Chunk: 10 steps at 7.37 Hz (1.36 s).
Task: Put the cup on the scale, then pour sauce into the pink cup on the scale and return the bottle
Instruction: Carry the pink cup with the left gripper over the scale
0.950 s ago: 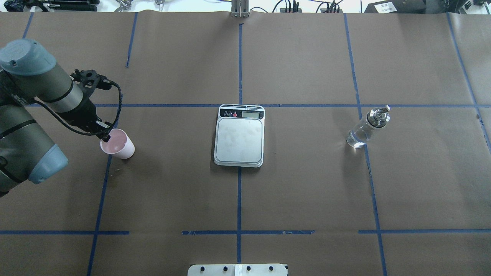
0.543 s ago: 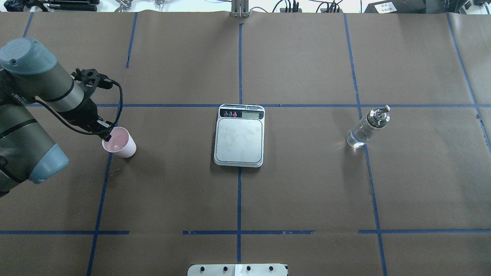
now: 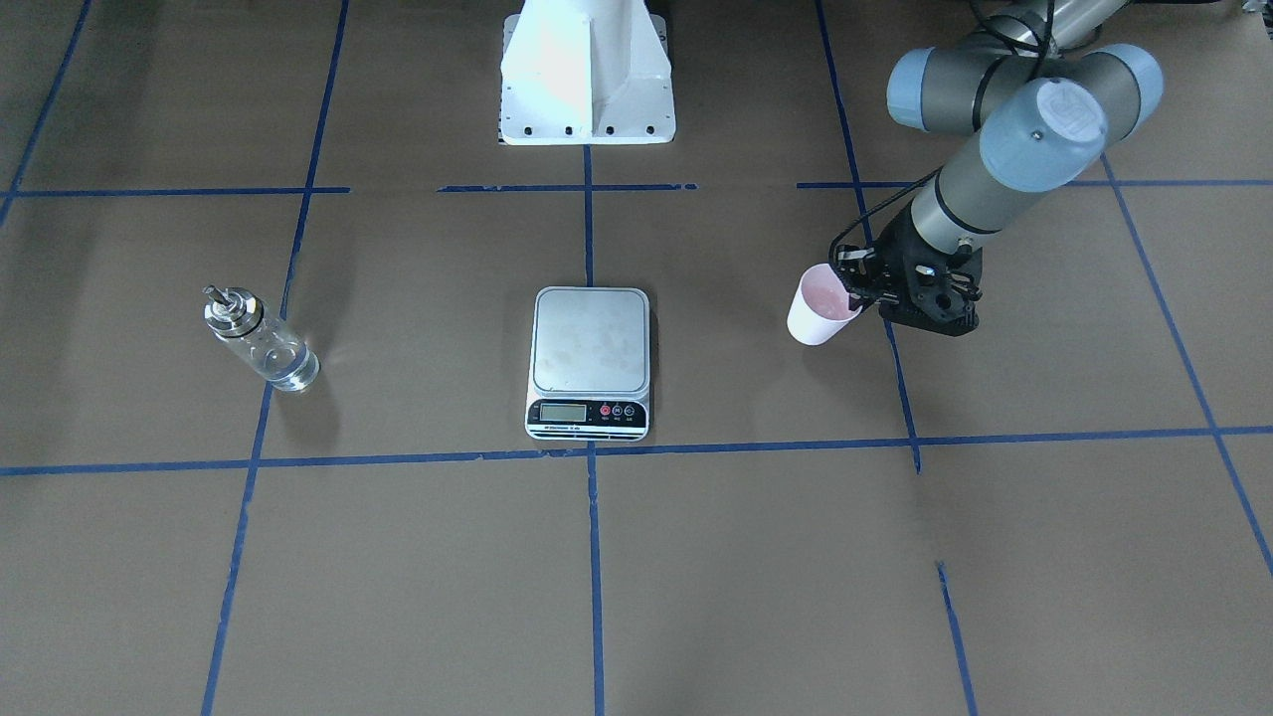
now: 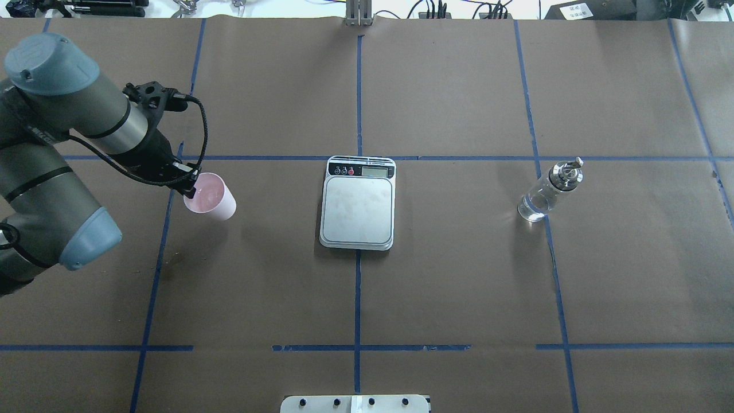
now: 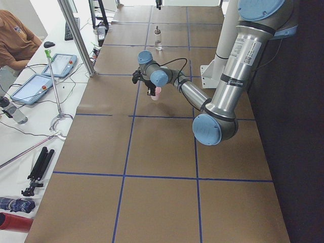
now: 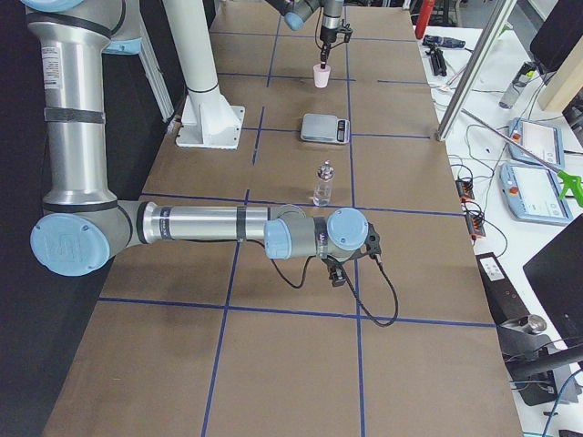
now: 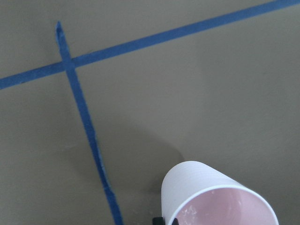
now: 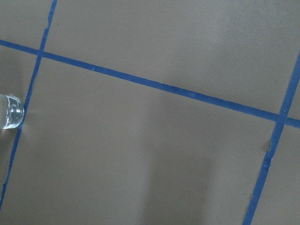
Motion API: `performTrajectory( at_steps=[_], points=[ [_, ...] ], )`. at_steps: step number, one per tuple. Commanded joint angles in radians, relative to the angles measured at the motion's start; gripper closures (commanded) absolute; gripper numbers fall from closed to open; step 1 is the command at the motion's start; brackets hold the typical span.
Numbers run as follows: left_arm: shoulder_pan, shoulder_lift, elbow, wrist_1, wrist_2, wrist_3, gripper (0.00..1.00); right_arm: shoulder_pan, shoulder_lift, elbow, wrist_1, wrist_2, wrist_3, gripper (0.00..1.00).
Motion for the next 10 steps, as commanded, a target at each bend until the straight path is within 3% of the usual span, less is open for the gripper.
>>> performTrajectory(
  at_steps=[1, 4, 6, 8, 10],
  points=[
    [0.120, -0.132, 0.020, 0.001, 0.118, -0.222, 1.00, 0.000, 0.000, 0.009, 0.000, 0.009, 0.002, 0.00],
    [0.159, -0.297, 0.121, 0.003, 0.143, -0.349, 1.00, 0.000, 0.000, 0.013, 0.000, 0.011, 0.002, 0.00],
    [0.178, -0.311, 0.126, 0.003, 0.188, -0.352, 1.00, 0.000, -0.001, 0.020, 0.000, 0.011, 0.004, 0.00],
    [0.199, -0.402, 0.217, 0.004, 0.220, -0.387, 1.00, 0.000, -0.003, 0.026, 0.000, 0.011, 0.004, 0.00],
    [0.203, -0.424, 0.244, 0.006, 0.255, -0.389, 1.00, 0.000, -0.004, 0.026, 0.000, 0.011, 0.002, 0.00]
  ],
)
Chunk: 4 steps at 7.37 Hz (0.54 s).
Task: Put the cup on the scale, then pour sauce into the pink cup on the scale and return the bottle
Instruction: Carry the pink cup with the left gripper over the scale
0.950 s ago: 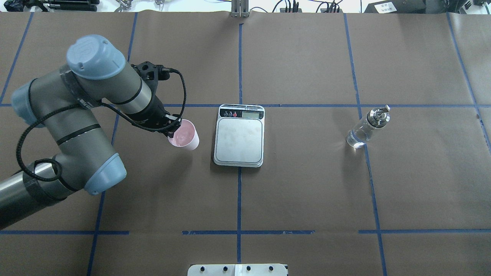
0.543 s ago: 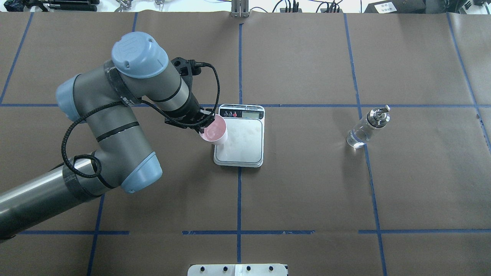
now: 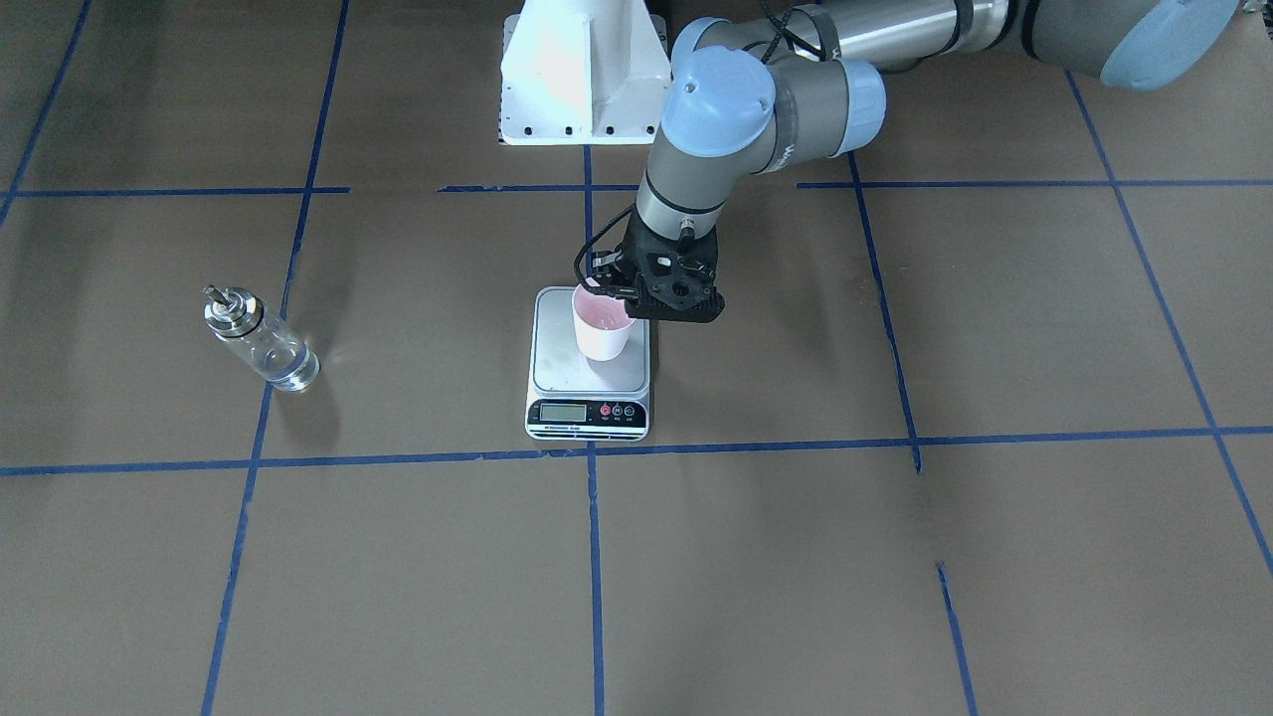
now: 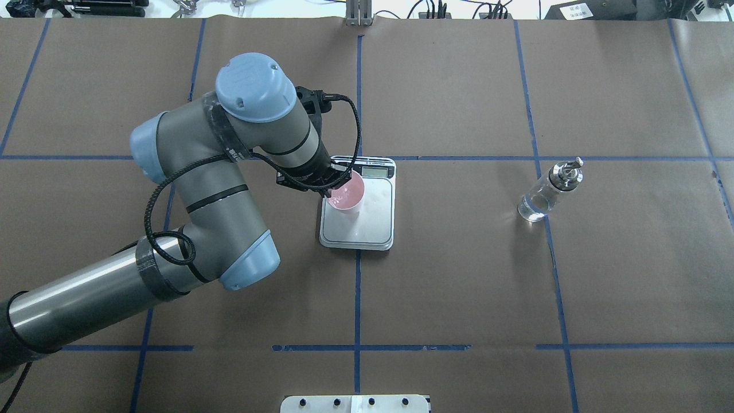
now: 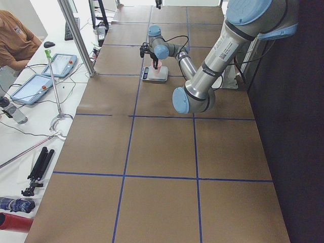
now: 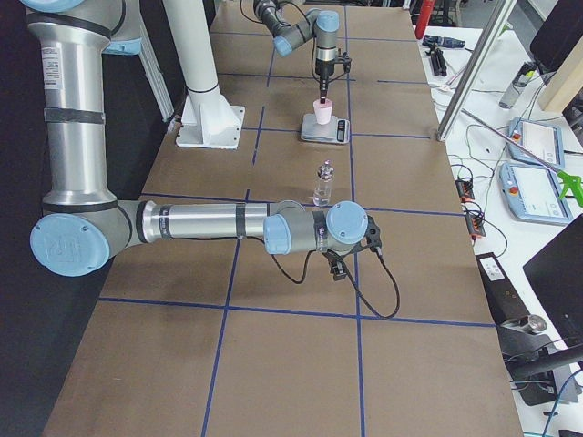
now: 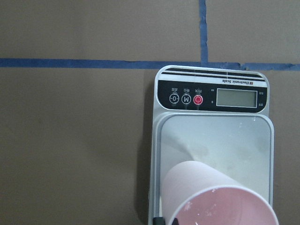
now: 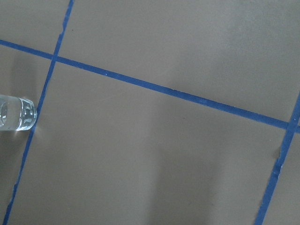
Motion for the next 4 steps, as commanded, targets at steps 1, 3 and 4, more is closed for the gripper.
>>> performTrajectory(
  at_steps=[1, 3, 4],
  points=[
    [0.007, -0.017, 0.017, 0.036, 0.042, -0.002, 1.00, 0.000, -0.001, -0.001, 0.000, 0.000, 0.001, 0.00],
    [0.020, -0.019, 0.017, 0.047, 0.045, -0.004, 1.00, 0.000, -0.001, -0.002, 0.000, 0.000, 0.003, 0.00],
    [0.021, -0.020, 0.014, 0.047, 0.042, -0.004, 1.00, 0.000, -0.001, -0.002, -0.002, 0.000, 0.003, 0.00]
  ],
)
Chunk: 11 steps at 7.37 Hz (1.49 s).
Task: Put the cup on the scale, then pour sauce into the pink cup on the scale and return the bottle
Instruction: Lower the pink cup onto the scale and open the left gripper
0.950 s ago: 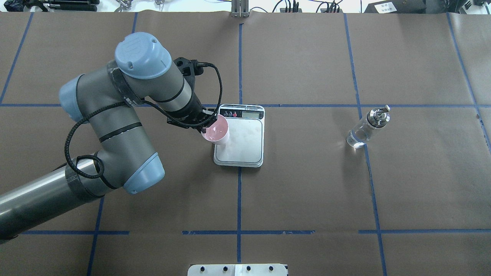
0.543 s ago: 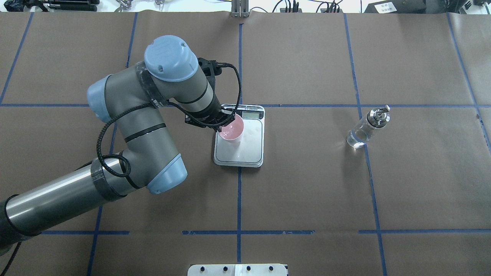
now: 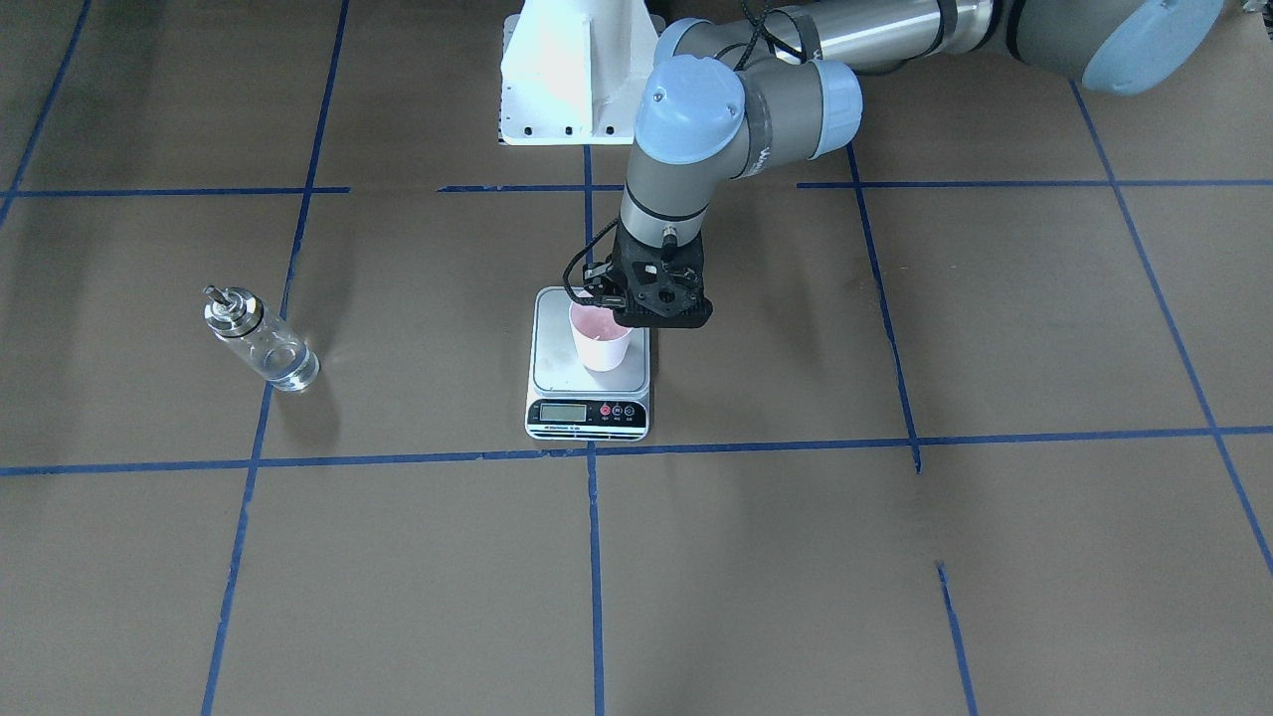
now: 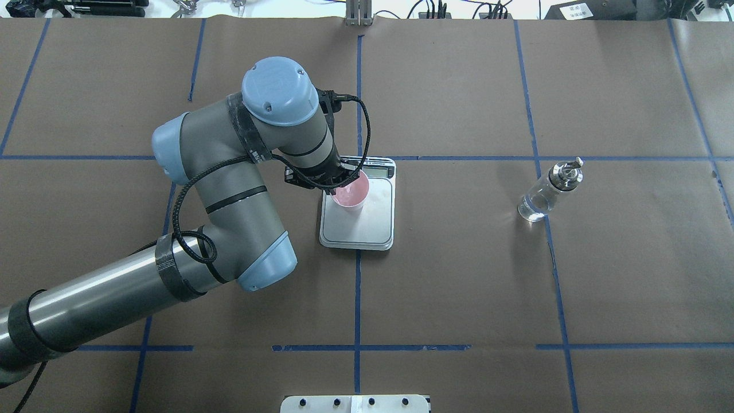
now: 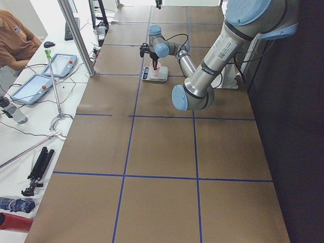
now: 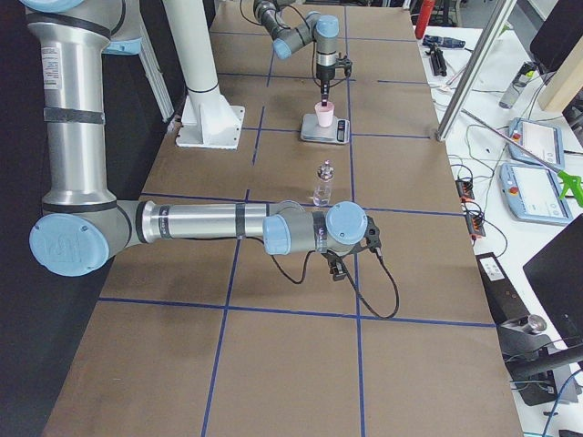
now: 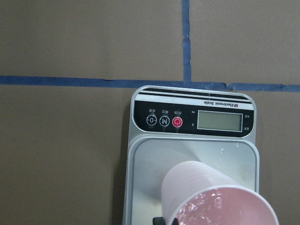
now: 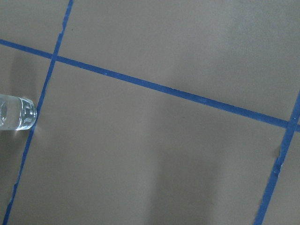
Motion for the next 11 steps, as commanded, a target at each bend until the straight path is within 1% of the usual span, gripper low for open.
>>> performTrajectory(
  at_steps=[1, 6, 9, 10, 11],
  points=[
    [0.004, -0.001, -0.007, 0.003, -0.003, -0.002, 1.00, 0.000, 0.000, -0.004, -0.001, 0.000, 0.001, 0.00],
    [0.017, -0.008, -0.005, 0.001, -0.003, -0.002, 0.99, 0.000, 0.000, -0.010, -0.001, 0.000, 0.001, 0.00],
    [0.018, -0.008, -0.005, 0.001, -0.001, -0.002, 0.66, -0.002, 0.000, -0.010, -0.001, -0.002, 0.001, 0.00],
    [0.018, -0.006, -0.007, 0.001, -0.001, -0.002, 0.59, -0.002, 0.000, -0.010, -0.001, -0.002, 0.001, 0.00],
    [0.018, -0.003, -0.013, 0.001, -0.005, -0.002, 0.56, -0.002, 0.001, -0.010, -0.001, -0.002, 0.002, 0.00]
  ],
)
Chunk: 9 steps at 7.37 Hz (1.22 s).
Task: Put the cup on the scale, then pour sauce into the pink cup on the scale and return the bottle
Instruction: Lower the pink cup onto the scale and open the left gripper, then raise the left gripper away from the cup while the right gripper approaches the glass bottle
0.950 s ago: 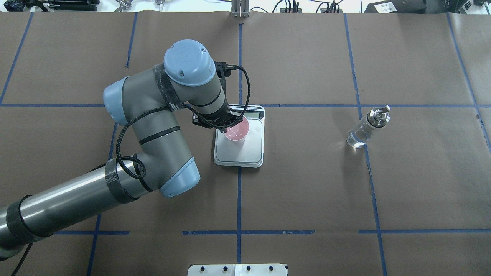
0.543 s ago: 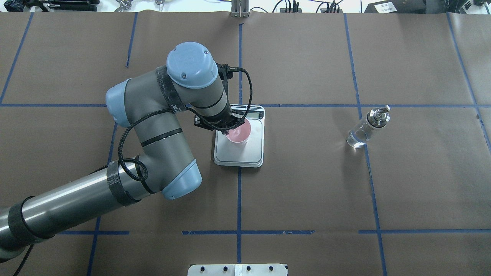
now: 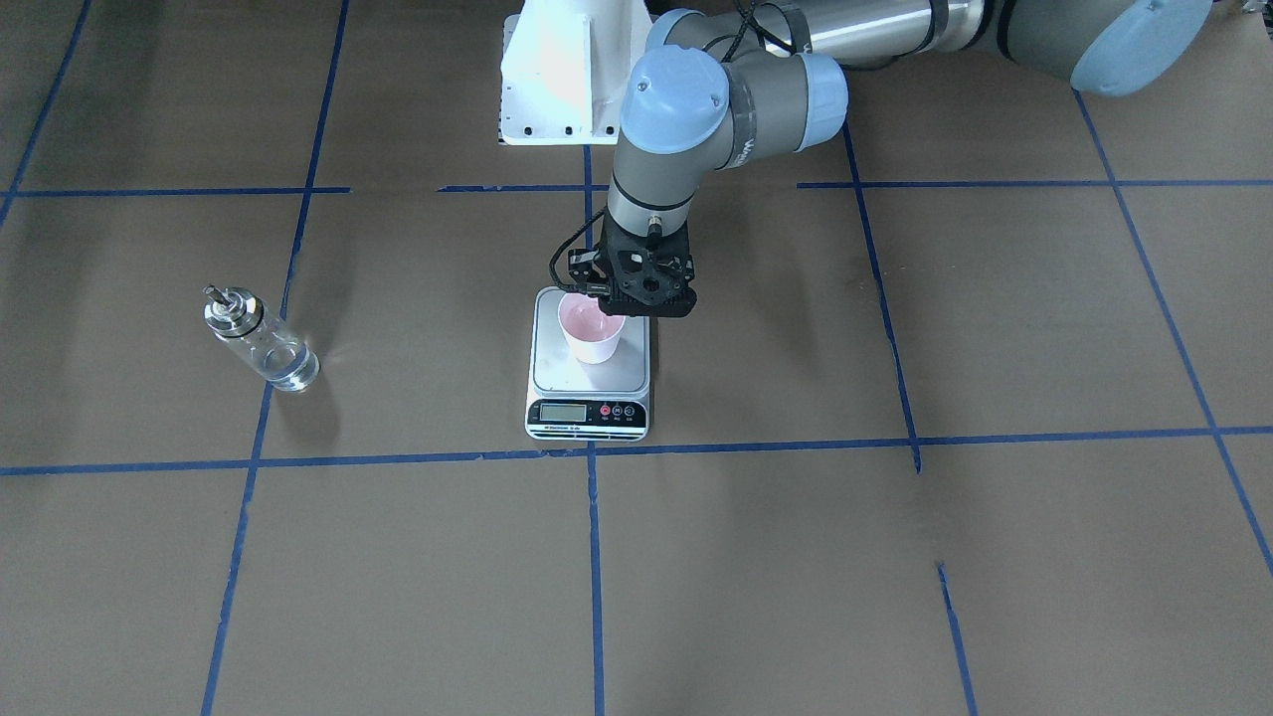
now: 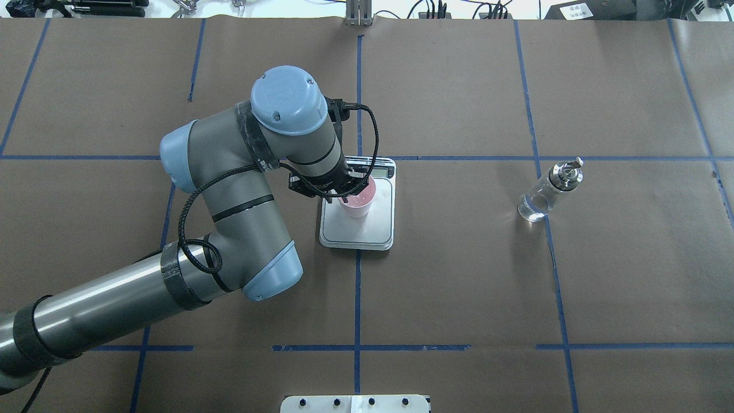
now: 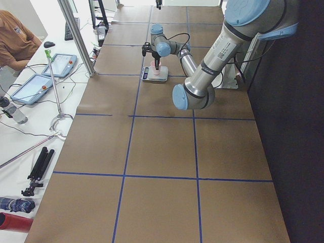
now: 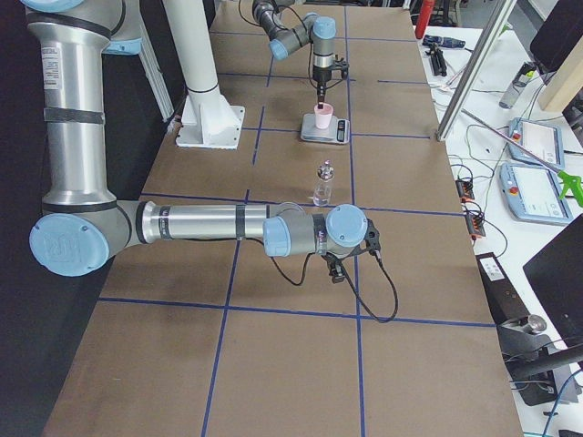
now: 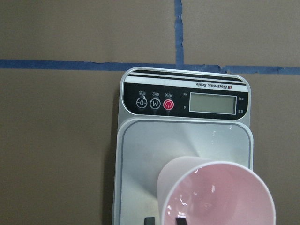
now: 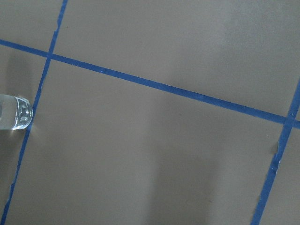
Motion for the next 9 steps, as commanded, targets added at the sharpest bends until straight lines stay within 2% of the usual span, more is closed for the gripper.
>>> performTrajectory(
  at_steps=[1, 5, 7, 9],
  points=[
    [-0.001, 0.013, -0.045, 0.001, -0.005, 0.002, 0.53, -0.002, 0.001, 0.002, 0.000, 0.002, 0.001, 0.00],
    [-0.044, 0.164, -0.339, 0.026, -0.013, 0.005, 0.53, -0.063, 0.014, 0.057, 0.002, -0.002, 0.058, 0.00],
    [-0.095, 0.239, -0.425, 0.015, -0.057, 0.011, 0.52, -0.127, 0.010, 0.166, 0.005, -0.011, 0.256, 0.00],
    [-0.124, 0.256, -0.439, 0.015, -0.070, 0.015, 0.52, -0.175, 0.007, 0.260, 0.036, -0.047, 0.311, 0.00]
  ],
)
